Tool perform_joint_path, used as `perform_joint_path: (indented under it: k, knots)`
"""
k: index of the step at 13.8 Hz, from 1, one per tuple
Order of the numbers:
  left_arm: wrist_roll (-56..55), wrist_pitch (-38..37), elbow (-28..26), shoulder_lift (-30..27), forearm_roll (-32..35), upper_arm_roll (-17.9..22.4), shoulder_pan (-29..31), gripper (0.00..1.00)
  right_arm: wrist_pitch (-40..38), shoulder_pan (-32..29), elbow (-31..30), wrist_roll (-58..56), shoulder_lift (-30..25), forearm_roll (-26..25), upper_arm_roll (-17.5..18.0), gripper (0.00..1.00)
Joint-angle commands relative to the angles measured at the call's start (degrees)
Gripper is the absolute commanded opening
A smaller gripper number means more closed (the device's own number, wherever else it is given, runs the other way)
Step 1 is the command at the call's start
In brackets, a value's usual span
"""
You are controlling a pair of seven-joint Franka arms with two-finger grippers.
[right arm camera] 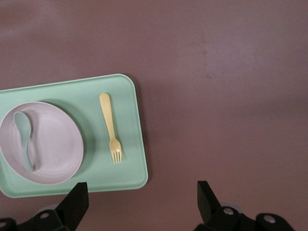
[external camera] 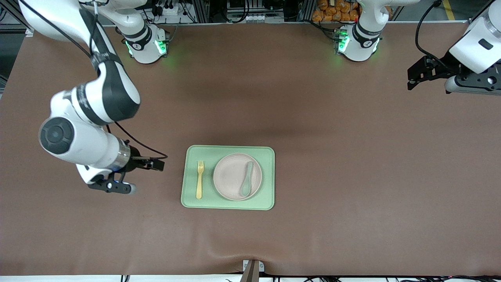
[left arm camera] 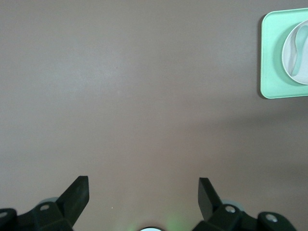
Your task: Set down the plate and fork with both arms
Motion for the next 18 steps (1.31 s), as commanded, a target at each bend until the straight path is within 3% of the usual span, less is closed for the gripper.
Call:
perform_joint_path:
  k: [1, 6, 10, 12, 18]
  knots:
    - [-0.2, -0.4, -0.1, -0.9, -0.2, -0.4, 0.4, 1.00, -3.5, -3.8, -2.0, -5.0, -6.7, -0.3, 1.4, 1.00]
    - [-3.0, -0.4, -0.2, -0.9, -0.1, -0.5, 0.3, 1.00, -11.3, -6.1, -7.1, -6.1, -20.9, 0.4, 1.1, 1.00]
    - [-3.1, -0.2, -0.2, -0.8, -0.1, -0.7, 0.4, 1.00, -12.7, -6.0, -17.0, -6.9, -34.3, 1.0, 0.0, 1.00]
    - [-3.1, -0.2, -0.2, -0.8, -0.1, -0.7, 0.5, 1.00, -12.3, -6.0, -17.3, -10.6, -35.6, 1.1, -0.7, 1.00]
    - [-1.8, -0.4, -0.3, -0.9, -0.2, -0.8, 0.7, 1.00, -12.0, -8.5, -13.4, -15.4, -31.9, 0.2, -2.0, 1.00]
